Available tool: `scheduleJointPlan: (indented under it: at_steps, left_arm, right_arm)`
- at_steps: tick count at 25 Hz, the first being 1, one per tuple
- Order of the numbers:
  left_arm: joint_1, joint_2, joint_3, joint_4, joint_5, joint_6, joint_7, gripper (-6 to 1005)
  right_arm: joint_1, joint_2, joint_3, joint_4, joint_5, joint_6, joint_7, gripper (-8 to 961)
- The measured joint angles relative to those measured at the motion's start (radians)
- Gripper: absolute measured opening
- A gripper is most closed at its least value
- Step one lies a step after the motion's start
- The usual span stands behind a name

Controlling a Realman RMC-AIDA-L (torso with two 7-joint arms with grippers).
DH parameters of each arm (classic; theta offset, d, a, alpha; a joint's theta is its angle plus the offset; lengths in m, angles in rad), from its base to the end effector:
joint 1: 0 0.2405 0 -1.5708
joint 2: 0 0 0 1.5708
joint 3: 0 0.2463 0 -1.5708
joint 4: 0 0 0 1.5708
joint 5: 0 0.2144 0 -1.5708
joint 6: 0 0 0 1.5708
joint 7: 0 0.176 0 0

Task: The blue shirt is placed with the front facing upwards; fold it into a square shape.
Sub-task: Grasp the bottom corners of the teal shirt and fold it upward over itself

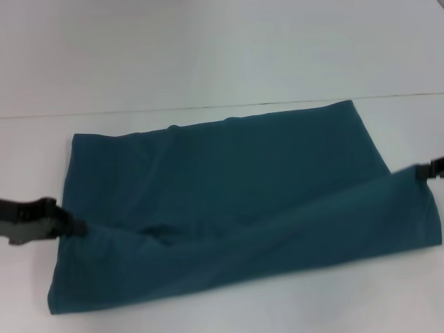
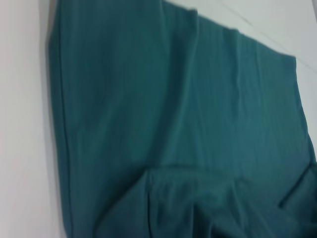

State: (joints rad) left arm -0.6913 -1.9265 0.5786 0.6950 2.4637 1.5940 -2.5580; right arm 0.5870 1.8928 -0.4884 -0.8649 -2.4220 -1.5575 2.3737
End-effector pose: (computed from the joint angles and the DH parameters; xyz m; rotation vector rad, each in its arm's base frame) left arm -0.2792 0.3718 0.0344 -2.1779 -1.9929 -0.2501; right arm 0.3119 0.3751 0.1008 -2.1113 1.6632 0.3443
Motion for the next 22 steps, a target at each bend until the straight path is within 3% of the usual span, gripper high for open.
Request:
scheduleJointPlan:
  at_steps: [10,16,22]
  left_arm:
    - [-0.078,-0.007,0.001,-0.047,-0.008,-0.213,-0.017,32]
    - [-0.125,-0.027,0.013,-0.075,0.000,-0.342,-0.013,32]
    - [-0.150,-0.029,0.051,-0.086,0.000,-0.447,-0.021,32]
  right_arm:
    - [0.048,0.034,-0.017,0.024,0.019,0.244,0.061,31]
    - [0.101,0.046,-0.104,0.086,-0.015,0.394,0.080,31]
    - [0.142,0.059,-0.139,0.108,-0.054,0.512,0.102,30]
